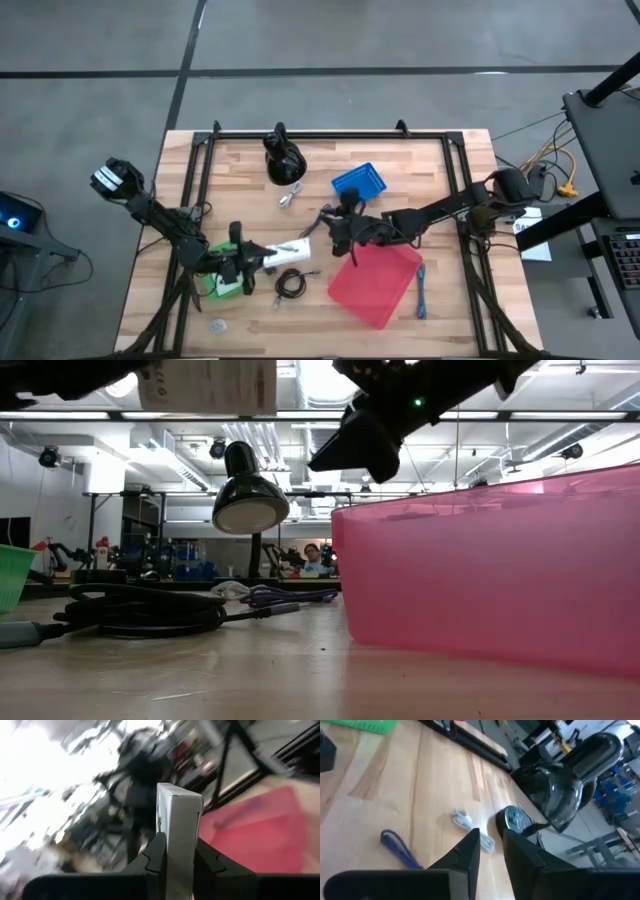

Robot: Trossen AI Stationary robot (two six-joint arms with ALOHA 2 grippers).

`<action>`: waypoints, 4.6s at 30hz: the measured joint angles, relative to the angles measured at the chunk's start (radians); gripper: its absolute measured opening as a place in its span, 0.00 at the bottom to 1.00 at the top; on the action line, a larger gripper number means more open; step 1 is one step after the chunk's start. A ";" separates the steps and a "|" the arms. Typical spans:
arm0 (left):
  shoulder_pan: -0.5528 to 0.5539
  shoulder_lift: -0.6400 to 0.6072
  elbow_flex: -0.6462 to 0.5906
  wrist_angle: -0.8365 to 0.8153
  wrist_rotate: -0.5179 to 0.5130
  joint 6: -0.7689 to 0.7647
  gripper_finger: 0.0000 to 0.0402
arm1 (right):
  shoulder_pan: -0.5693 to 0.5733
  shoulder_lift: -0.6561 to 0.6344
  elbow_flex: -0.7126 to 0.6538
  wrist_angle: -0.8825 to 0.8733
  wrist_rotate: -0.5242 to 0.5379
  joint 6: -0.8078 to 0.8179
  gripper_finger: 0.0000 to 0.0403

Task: Pick and place items into bin
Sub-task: Put the white card reader box into the green bin

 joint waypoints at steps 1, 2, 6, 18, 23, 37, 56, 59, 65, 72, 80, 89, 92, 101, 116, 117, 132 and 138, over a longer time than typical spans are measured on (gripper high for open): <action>0.000 -0.001 0.012 -0.035 -0.034 -0.021 0.08 | 0.000 -0.006 0.000 -0.013 0.000 0.005 0.17; 0.000 -0.001 0.026 -0.068 -0.073 -0.044 0.08 | 0.001 -0.015 0.000 -0.027 0.000 0.005 0.17; -0.001 -0.009 0.109 -0.220 -0.153 -0.127 0.08 | -0.001 -0.039 -0.001 -0.081 0.036 0.006 0.16; -0.021 -0.068 0.461 -1.044 -0.228 -0.672 0.08 | -0.002 -0.108 -0.004 -0.215 0.191 0.009 0.16; -0.021 -0.088 0.642 -1.584 -0.189 -1.140 0.08 | -0.002 -0.114 -0.007 -0.218 0.191 0.005 0.16; -0.021 -0.084 0.924 -2.251 0.273 -1.635 0.08 | -0.020 -0.116 -0.017 -0.237 0.190 0.005 0.15; -0.021 -0.101 0.996 -2.594 0.687 -2.053 0.08 | -0.021 -0.115 -0.027 -0.236 0.188 0.005 0.14; -0.021 -0.101 0.976 -2.597 0.689 -2.053 0.08 | -0.021 -0.115 -0.036 -0.236 0.188 0.005 0.14; -0.021 -0.086 0.935 -2.596 0.747 -2.052 0.08 | -0.022 -0.115 -0.053 -0.235 0.188 0.009 0.14; -0.021 -0.077 0.876 -2.531 0.768 -2.035 0.08 | -0.023 -0.115 -0.060 -0.234 0.188 0.014 0.14; -0.021 -0.075 0.817 -2.461 0.785 -1.994 0.08 | -0.023 -0.115 -0.060 -0.235 0.188 0.031 0.14; -0.021 -0.083 0.733 -2.382 0.809 -1.941 0.08 | -0.023 -0.115 -0.060 -0.235 0.188 0.032 0.14; -0.021 -0.090 0.720 -2.367 0.817 -1.939 0.08 | -0.023 -0.115 -0.060 -0.234 0.188 0.031 0.14; -0.021 -0.098 0.676 -2.261 0.797 -1.859 0.08 | -0.023 -0.115 -0.060 -0.234 0.188 0.036 0.14; -0.019 -0.224 0.567 -2.288 0.766 -1.970 0.17 | -0.024 -0.114 -0.060 -0.234 0.188 0.039 0.14; -0.019 -0.231 0.562 -2.293 0.764 -1.980 0.20 | -0.023 -0.114 -0.060 -0.234 0.188 0.039 0.14; -0.019 -0.270 0.495 -2.376 0.771 -2.026 0.40 | -0.024 -0.114 -0.060 -0.234 0.185 0.039 0.14; -0.019 -0.270 0.519 -2.398 0.772 -2.026 0.40 | -0.024 -0.114 -0.060 -0.234 0.185 0.039 0.14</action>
